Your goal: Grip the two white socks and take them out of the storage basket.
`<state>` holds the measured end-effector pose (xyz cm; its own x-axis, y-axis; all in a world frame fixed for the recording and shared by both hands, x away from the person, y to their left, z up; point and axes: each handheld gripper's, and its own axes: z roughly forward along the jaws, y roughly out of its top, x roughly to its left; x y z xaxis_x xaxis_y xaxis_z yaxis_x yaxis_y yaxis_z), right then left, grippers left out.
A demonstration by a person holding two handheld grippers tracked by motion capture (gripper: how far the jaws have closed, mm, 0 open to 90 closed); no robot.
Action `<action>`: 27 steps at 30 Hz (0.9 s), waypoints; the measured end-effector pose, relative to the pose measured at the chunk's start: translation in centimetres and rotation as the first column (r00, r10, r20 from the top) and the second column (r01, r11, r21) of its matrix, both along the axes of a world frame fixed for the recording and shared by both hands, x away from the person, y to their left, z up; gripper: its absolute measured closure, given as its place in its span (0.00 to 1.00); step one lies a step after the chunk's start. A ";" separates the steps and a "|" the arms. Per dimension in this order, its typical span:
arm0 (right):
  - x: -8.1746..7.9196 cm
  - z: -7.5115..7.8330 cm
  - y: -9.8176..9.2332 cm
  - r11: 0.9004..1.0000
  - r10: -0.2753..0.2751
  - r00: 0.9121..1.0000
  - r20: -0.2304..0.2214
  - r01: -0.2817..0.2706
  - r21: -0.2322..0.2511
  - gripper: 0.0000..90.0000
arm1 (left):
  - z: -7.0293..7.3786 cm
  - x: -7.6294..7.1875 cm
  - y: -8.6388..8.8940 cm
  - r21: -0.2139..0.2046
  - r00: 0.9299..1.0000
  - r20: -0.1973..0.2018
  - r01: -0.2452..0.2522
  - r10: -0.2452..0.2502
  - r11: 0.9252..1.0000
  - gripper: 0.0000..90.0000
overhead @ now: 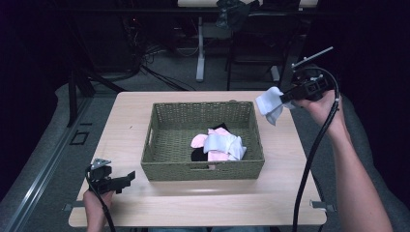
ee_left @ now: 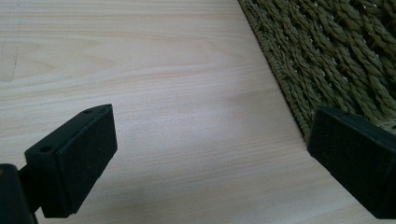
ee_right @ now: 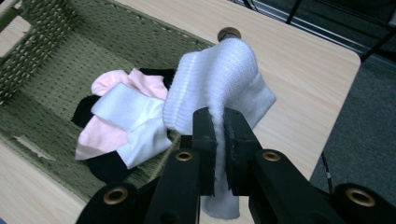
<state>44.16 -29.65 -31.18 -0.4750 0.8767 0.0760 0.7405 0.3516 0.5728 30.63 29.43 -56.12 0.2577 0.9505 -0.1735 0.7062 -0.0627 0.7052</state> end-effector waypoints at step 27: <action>0.5 -10.9 -2.7 0.984 -0.125 0.978 -0.165 0.102 -0.146 0.94 | -0.1 0.1 -0.2 -0.011 1.000 0.013 -0.004 0.004 1.000 0.02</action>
